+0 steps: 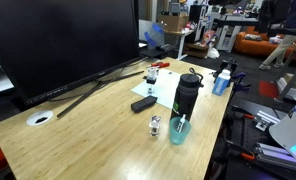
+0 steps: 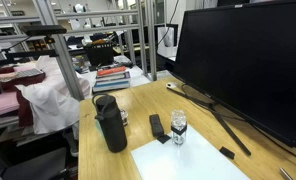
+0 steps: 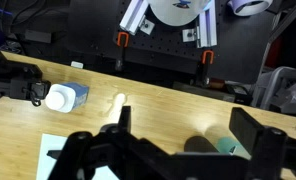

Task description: Move the glass bottle near the blue cup to the right

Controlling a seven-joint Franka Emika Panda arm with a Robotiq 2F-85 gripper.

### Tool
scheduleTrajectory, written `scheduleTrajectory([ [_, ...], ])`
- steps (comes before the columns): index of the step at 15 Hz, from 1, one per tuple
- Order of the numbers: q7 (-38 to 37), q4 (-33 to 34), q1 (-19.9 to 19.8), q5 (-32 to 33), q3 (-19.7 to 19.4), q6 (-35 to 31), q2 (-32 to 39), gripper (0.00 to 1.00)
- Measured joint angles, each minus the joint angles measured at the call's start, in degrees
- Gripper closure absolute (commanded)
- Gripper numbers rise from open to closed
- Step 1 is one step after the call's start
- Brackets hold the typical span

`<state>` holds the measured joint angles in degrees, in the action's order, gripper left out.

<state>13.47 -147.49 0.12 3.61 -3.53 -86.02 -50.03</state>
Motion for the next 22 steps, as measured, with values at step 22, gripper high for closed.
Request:
scheduleTrajectory([
  [22, 0.73, -6.98, 10.88, -11.48, 1.56, -12.12, 0.76, 0.00],
])
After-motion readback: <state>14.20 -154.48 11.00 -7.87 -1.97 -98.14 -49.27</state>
